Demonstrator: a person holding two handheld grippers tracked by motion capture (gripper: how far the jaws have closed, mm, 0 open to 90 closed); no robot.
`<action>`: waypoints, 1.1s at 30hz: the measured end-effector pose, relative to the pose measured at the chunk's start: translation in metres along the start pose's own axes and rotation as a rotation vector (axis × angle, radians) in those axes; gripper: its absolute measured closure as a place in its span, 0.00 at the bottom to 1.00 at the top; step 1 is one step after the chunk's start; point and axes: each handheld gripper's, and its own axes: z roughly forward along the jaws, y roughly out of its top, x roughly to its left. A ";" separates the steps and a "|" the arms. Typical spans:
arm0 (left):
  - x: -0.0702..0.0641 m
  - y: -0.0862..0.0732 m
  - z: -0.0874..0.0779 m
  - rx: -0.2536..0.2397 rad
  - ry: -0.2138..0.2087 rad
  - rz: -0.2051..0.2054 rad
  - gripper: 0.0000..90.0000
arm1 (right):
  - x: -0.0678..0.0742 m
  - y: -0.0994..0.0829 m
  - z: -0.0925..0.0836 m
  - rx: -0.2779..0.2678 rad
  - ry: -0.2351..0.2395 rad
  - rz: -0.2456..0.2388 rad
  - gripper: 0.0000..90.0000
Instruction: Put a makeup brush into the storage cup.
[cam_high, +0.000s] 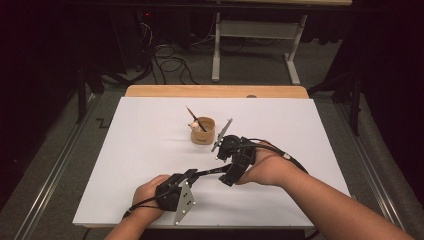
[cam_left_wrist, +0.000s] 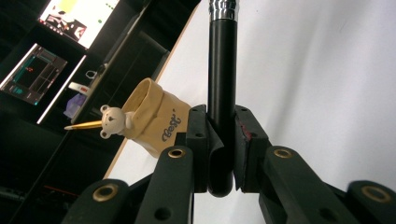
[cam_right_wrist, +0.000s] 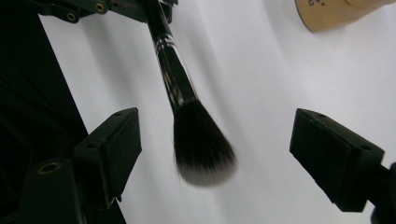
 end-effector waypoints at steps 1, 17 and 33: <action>0.000 -0.001 0.000 0.001 0.001 0.000 0.88 | -0.001 -0.002 -0.001 0.005 -0.004 -0.002 0.18; 0.008 -0.009 0.001 0.027 0.006 -0.049 0.88 | -0.012 -0.026 -0.006 -0.021 -0.024 0.056 0.14; 0.015 -0.017 0.000 0.031 0.004 -0.126 0.88 | -0.026 -0.056 0.005 -0.095 -0.058 0.119 0.10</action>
